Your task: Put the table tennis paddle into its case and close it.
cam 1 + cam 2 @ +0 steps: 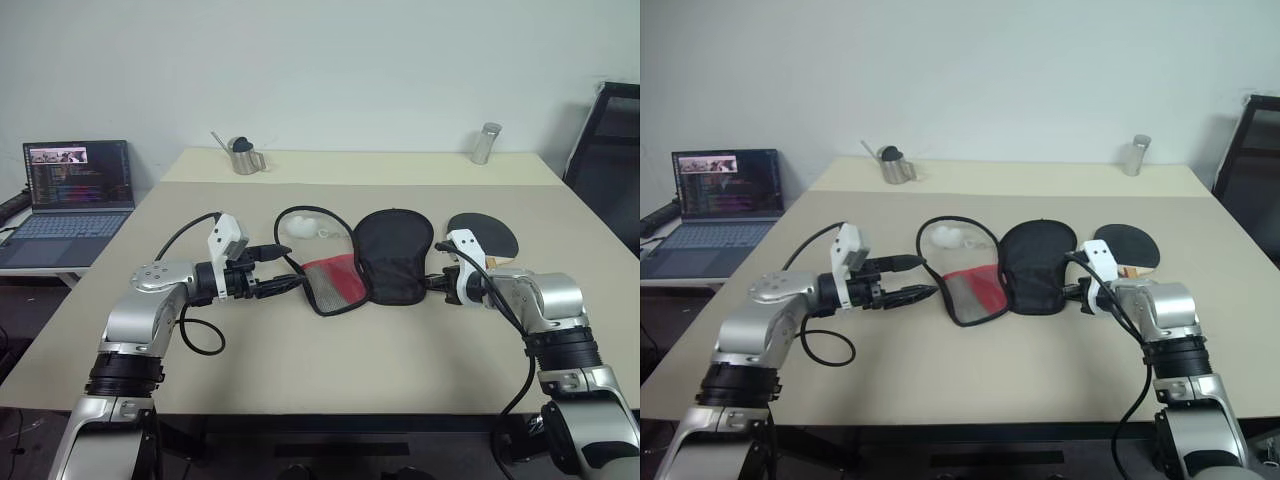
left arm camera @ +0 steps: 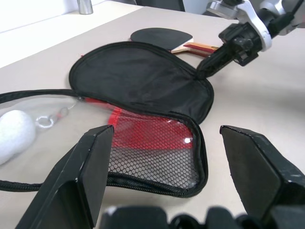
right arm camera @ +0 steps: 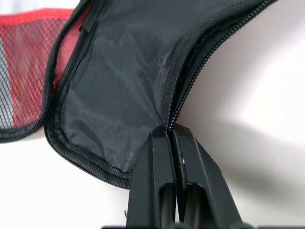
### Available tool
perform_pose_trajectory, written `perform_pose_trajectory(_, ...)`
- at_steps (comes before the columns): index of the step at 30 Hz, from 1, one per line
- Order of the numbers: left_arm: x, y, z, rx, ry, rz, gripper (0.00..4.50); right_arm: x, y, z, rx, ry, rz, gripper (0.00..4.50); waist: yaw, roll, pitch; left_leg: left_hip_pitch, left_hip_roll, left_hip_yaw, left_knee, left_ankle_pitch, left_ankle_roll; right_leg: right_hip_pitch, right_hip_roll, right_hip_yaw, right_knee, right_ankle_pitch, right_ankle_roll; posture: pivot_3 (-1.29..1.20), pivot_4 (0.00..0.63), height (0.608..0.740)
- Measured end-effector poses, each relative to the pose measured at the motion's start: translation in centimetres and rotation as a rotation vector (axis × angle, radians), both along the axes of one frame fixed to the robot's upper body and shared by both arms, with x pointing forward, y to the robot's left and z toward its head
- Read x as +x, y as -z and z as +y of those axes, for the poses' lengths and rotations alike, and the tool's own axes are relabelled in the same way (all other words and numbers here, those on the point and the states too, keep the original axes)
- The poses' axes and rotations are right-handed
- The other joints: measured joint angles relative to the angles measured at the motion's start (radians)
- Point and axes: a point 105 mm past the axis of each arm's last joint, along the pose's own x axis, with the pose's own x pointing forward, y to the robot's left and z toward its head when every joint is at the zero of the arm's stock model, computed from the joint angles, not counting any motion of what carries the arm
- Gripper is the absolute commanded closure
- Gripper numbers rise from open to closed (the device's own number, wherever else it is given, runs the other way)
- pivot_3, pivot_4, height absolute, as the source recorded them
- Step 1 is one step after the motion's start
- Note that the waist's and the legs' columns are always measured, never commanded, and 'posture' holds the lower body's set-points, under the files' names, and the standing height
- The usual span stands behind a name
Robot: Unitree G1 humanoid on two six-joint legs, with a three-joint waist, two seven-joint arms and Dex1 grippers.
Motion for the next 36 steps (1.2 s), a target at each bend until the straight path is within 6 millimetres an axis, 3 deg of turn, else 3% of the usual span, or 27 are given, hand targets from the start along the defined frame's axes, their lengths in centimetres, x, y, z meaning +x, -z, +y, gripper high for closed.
perform_pose_trajectory(1, 0.0, 0.0, 0.0, 0.0, 0.0, 0.0, 0.6, 0.1, 0.1, -0.1, 0.001, 0.002, 0.002, 4.47, 0.0, 0.0, 0.0, 0.0, 0.0, 0.0, 0.0, 0.0, 0.0, 0.0, 0.0, 0.0, 0.0, 0.0, 0.0, 0.0, 0.15, 0.74)
perform_pose_trajectory(4, 0.0, 0.0, 0.0, -0.001, -0.001, 0.0, 0.6, 0.2, 0.2, -0.3, -0.006, 0.015, 0.003, 3.89, 0.0, 0.0, 0.0, 0.0, 0.0, 0.0, 0.0, 0.0, 0.0, 0.0, 0.0, 0.0, 0.0, 0.0, 0.0, 0.0, 0.15, 0.74)
perform_pose_trajectory(11, 0.1, 0.1, -0.3, -0.01, 0.0, -0.001, 0.6, 0.9, -0.2, -1.0, -0.024, 0.04, -0.036, 1.34, 0.0, 0.0, 0.0, 0.0, 0.0, 0.0, 0.0, 0.0, 0.0, 0.0, 0.0, 0.0, 0.0, 0.0, 0.0, 0.0, 0.15, 0.74)
perform_pose_trajectory(15, 0.2, -0.1, -0.5, -0.019, -0.005, -0.01, 0.6, 1.0, -1.8, -2.8, -0.038, 0.063, -0.098, 0.04, 0.001, 0.0, 0.0, 0.0, 0.0, 0.0, 0.0, 0.0, 0.0, 0.0, 0.0, 0.0, 0.0, 0.0, 0.0, 0.0, 0.15, 0.74)
perform_pose_trajectory(19, 0.3, -0.1, -0.6, -0.024, -0.005, -0.012, 0.6, 0.7, -5.0, -5.3, -0.035, 0.099, -0.205, 0.04, 0.002, 0.0, 0.0, 0.0, 0.0, 0.0, 0.0, 0.0, 0.0, 0.0, 0.0, 0.0, -0.001, 0.0, 0.0, 0.0, 0.15, 0.74)
perform_pose_trajectory(22, 0.3, -0.2, -0.8, -0.026, -0.002, -0.013, 0.6, 0.8, -5.7, -7.3, -0.041, 0.166, -0.24, 0.04, 0.002, 0.0, 0.0, 0.0, 0.0, 0.0, 0.0, 0.0, 0.0, 0.0, 0.0, 0.0, -0.001, 0.0, 0.0, 0.0, 0.15, 0.74)
perform_pose_trajectory(28, 0.7, -0.9, -1.6, -0.02, 0.023, -0.035, 0.6, 1.8, -2.0, -10.6, -0.08, 0.341, -0.147, 0.04, 0.0, 0.0, 0.0, 0.0, 0.0, 0.005, 0.0, 0.0, 0.0, 0.0, 0.0, 0.0, 0.0, 0.0, 0.0, 0.0, 0.15, 0.74)
perform_pose_trajectory(36, 0.9, -0.7, -2.0, -0.014, 0.038, -0.033, 0.6, 3.7, 0.4, -11.4, -0.131, 0.469, -0.131, 0.04, -0.002, 0.0, 0.0, 0.0, 0.0, 0.01, 0.0, 0.0, 0.0, -0.001, 0.0, 0.0, 0.0, 0.0, 0.0, 0.0, 0.15, 0.74)
